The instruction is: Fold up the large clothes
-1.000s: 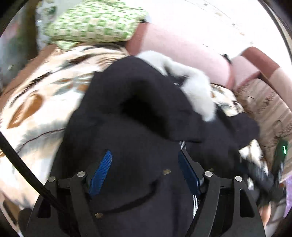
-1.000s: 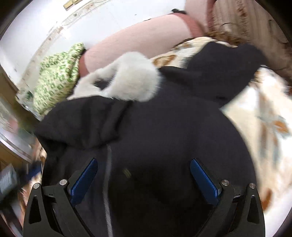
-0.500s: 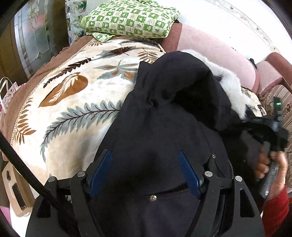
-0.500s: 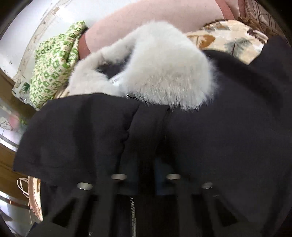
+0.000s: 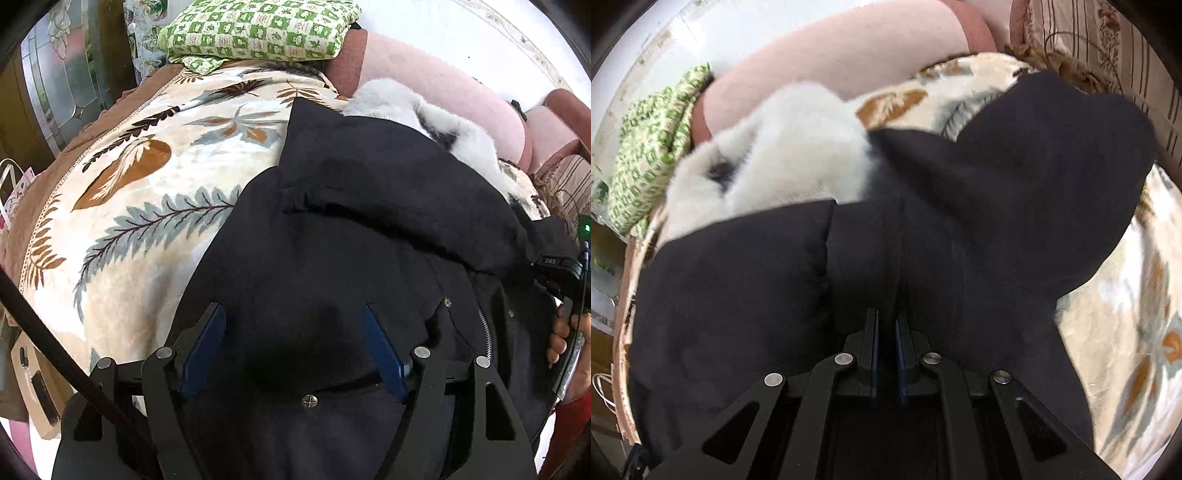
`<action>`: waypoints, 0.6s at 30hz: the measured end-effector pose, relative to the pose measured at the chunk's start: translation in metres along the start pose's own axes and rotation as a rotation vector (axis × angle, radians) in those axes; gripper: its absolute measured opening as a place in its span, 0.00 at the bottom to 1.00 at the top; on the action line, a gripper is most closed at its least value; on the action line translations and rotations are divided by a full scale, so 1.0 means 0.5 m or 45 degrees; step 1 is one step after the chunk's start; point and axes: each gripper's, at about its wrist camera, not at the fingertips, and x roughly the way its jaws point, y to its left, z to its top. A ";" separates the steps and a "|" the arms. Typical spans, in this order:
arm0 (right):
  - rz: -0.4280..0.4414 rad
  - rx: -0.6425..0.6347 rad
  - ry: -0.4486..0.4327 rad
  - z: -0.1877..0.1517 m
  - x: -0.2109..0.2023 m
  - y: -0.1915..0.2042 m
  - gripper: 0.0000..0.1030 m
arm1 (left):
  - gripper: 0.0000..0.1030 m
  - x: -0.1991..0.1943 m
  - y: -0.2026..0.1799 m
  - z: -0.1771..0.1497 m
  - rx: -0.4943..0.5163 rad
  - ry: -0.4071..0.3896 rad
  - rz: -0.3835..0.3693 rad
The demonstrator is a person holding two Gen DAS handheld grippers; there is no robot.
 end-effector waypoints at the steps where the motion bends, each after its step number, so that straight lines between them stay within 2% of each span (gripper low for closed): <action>1: -0.009 -0.009 0.007 0.001 0.006 0.005 0.08 | 0.72 -0.001 -0.001 -0.001 0.004 -0.002 0.004; 6: -0.042 -0.066 0.000 -0.001 0.024 0.010 0.09 | 0.72 -0.006 -0.014 -0.006 0.020 -0.007 0.010; 10: 0.019 -0.055 -0.066 -0.013 0.021 -0.009 0.09 | 0.72 -0.019 -0.028 -0.009 0.025 -0.026 -0.018; 14: 0.121 0.022 -0.083 -0.010 0.005 -0.031 0.10 | 0.72 -0.048 -0.038 -0.013 0.048 -0.110 -0.072; 15: 0.139 0.035 -0.083 -0.006 -0.013 -0.038 0.14 | 0.72 -0.055 -0.043 -0.013 0.064 -0.115 -0.060; 16: 0.165 0.047 -0.106 -0.003 -0.033 -0.046 0.29 | 0.72 -0.060 -0.047 -0.013 0.086 -0.112 -0.050; 17: 0.195 0.064 -0.143 -0.002 -0.054 -0.059 0.37 | 0.72 -0.063 -0.052 -0.013 0.110 -0.102 -0.043; 18: 0.225 0.087 -0.192 -0.002 -0.082 -0.083 0.50 | 0.72 -0.064 -0.055 -0.012 0.122 -0.095 -0.040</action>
